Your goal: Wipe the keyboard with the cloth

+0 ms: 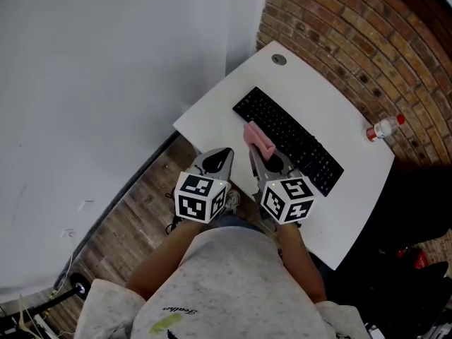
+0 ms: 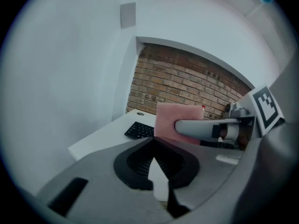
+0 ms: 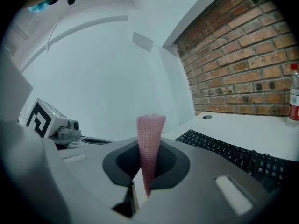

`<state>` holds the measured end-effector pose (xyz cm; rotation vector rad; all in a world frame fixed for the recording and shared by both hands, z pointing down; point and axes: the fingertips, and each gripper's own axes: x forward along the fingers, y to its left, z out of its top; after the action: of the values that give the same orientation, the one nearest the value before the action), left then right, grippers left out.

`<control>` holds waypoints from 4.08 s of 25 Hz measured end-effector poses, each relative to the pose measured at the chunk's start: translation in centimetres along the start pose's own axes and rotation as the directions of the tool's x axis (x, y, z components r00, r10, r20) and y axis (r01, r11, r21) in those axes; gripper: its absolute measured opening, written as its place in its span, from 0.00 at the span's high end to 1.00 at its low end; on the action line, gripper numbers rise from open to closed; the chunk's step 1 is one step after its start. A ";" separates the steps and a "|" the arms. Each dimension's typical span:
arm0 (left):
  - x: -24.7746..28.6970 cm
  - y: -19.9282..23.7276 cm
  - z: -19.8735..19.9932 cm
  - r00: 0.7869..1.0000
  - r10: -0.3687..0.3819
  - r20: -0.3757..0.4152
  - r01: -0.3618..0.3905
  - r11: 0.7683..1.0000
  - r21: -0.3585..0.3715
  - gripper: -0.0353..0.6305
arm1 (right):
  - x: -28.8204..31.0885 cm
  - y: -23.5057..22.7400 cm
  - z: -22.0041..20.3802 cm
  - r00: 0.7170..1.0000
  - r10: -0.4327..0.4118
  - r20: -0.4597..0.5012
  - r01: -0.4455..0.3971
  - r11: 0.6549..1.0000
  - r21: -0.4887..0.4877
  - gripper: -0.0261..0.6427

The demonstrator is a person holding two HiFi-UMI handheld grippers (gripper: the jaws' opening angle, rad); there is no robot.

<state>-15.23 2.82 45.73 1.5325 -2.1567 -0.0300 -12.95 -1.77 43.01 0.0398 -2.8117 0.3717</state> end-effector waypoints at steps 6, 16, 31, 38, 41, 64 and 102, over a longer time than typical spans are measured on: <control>5.0 2.6 2.0 0.999 -0.002 -0.033 0.002 1.000 -0.010 0.95 | 4.8 -4.2 1.4 1.000 -0.002 -0.011 0.003 0.998 0.058 0.92; 11.8 5.7 3.9 0.996 0.009 -0.089 -0.011 1.000 -0.014 0.95 | 11.9 -10.2 2.8 1.000 0.006 -0.026 0.000 0.980 0.201 0.92; 15.2 8.4 4.7 0.986 -0.023 -0.163 0.025 1.000 0.012 0.95 | 17.7 -15.1 1.8 0.998 -0.049 -0.037 0.061 0.817 0.573 0.92; 17.1 9.5 5.2 0.974 -0.113 -0.198 0.123 0.991 0.041 0.95 | 18.9 -17.0 1.0 0.985 -0.154 -0.081 0.171 0.769 0.615 0.92; 17.8 9.7 5.7 0.963 -0.156 -0.218 0.171 0.984 0.055 0.95 | 18.8 -17.6 0.8 0.974 -0.200 -0.108 0.224 0.760 0.610 0.92; 19.4 3.0 4.4 0.817 -0.441 -0.371 0.511 0.852 0.112 0.95 | 9.1 -21.0 -1.0 0.837 -0.527 -0.150 0.498 0.617 0.609 0.92; 20.7 -10.5 0.5 0.728 -0.530 -0.434 0.645 0.744 0.173 0.95 | -10.1 -25.9 -4.4 0.708 -0.698 -0.108 0.566 0.468 0.679 0.92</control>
<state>-11.36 -19.65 49.98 2.1727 -1.3461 0.3713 -0.35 -25.80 50.45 1.3199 -2.3812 1.2059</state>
